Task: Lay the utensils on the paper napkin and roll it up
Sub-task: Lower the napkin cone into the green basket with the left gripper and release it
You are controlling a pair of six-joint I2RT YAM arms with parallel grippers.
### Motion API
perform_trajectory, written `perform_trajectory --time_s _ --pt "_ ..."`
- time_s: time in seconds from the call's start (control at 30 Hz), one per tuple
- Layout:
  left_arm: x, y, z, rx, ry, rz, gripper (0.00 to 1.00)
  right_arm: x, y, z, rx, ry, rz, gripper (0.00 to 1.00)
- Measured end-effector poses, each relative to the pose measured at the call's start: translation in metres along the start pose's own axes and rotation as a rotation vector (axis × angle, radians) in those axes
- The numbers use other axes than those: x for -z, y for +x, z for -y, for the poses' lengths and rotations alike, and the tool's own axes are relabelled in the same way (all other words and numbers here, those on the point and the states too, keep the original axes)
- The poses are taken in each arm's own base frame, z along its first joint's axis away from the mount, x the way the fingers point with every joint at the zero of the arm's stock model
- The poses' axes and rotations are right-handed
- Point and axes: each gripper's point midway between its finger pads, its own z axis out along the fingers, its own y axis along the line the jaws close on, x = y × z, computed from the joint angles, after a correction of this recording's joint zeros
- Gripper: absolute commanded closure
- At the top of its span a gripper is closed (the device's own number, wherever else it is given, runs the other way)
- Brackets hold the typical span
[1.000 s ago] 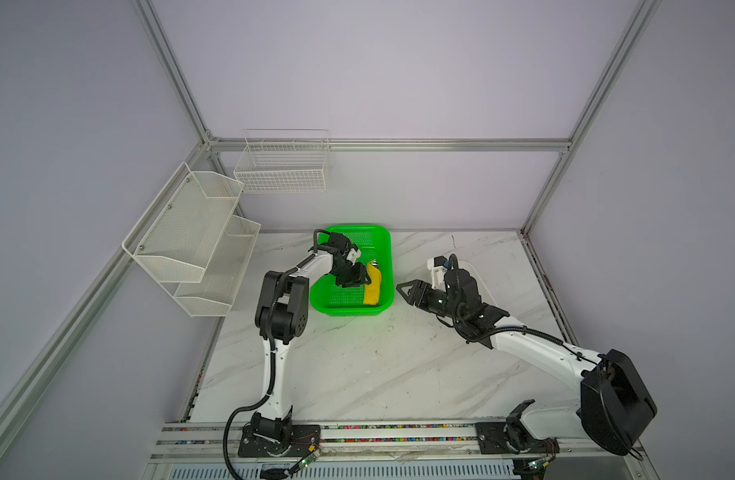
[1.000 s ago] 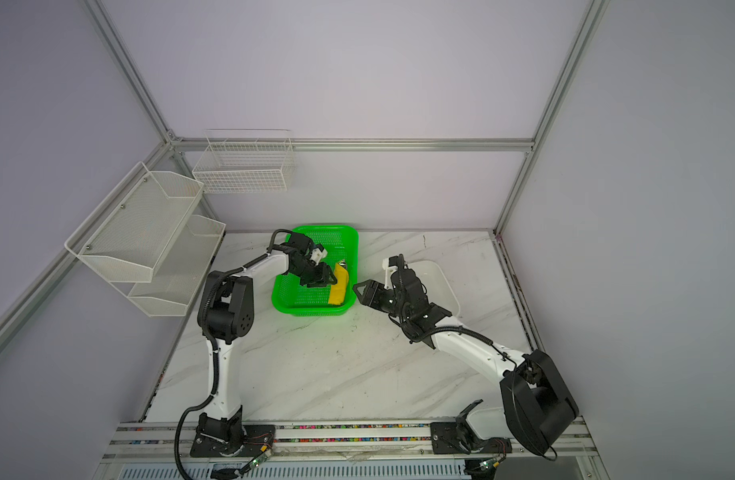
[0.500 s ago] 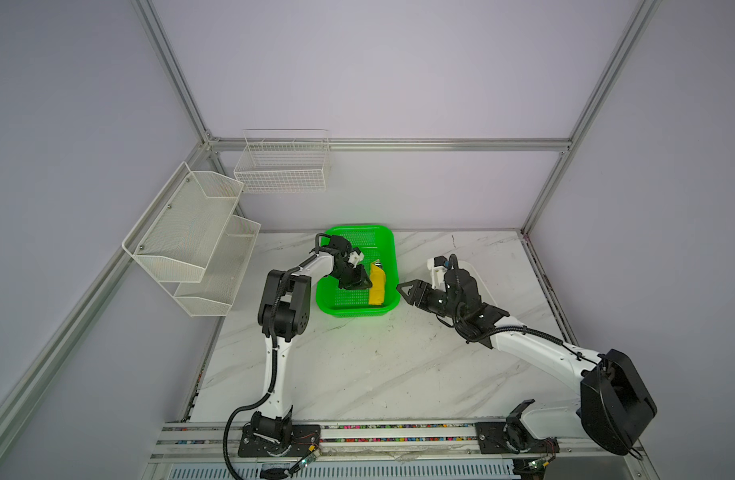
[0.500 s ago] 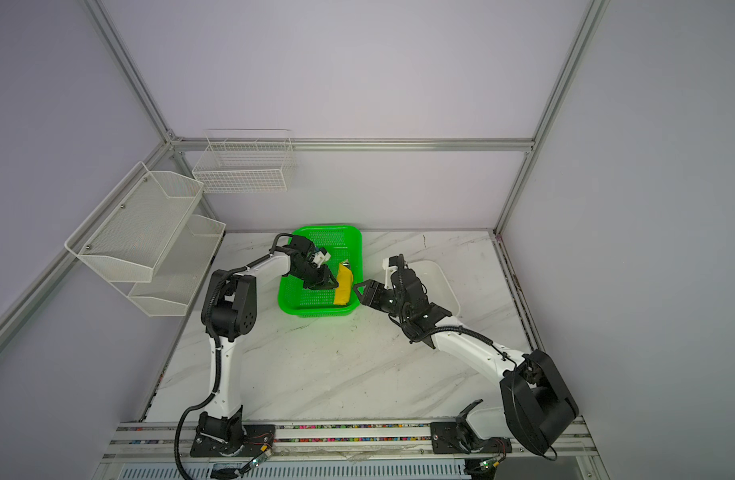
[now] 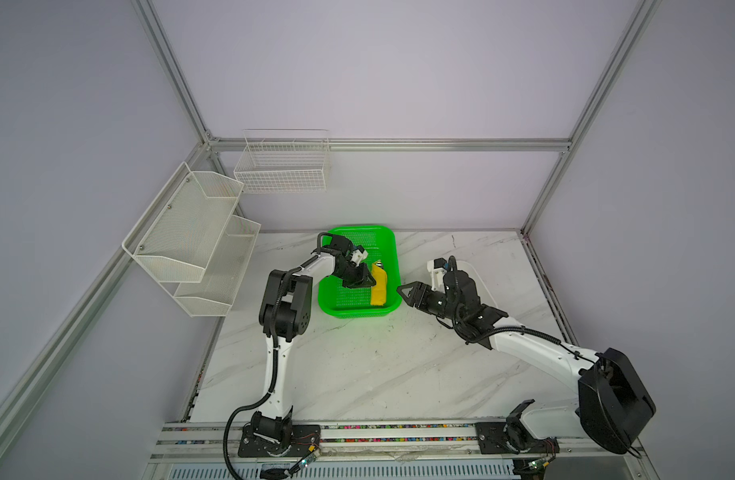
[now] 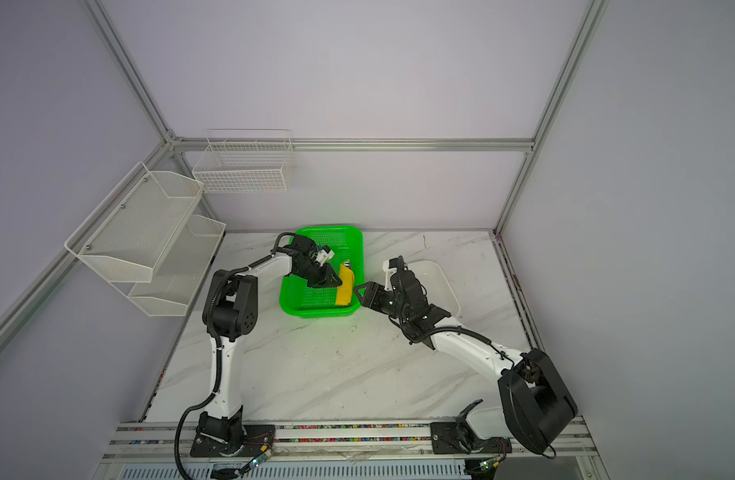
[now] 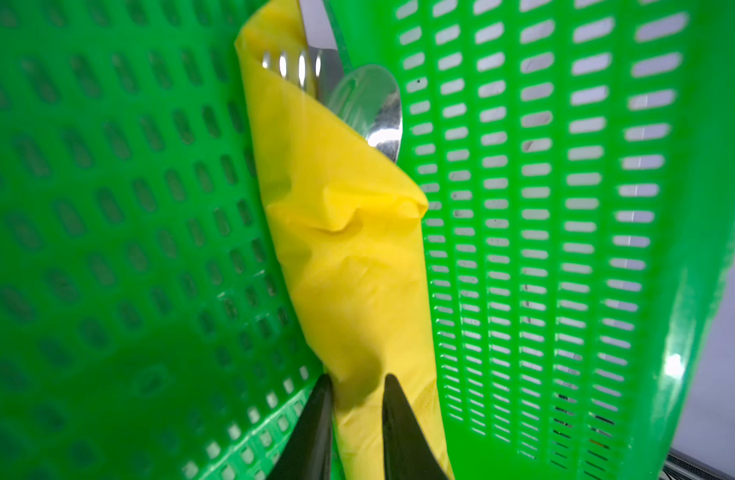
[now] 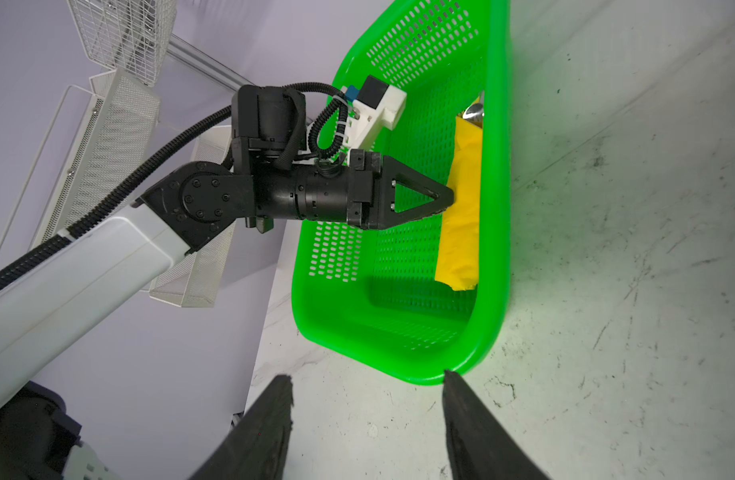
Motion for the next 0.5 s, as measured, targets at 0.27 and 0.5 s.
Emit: perform_trajectory --time_s 0.27,0.5 --pt "-0.001 0.0 0.006 -0.004 0.035 -0.003 0.77 -0.01 0.008 0.017 -0.026 0.045 -0.021 0.4" --pt "-0.002 0.002 0.005 0.002 0.039 -0.011 0.76 -0.01 0.008 0.017 -0.026 0.047 -0.022 0.4"
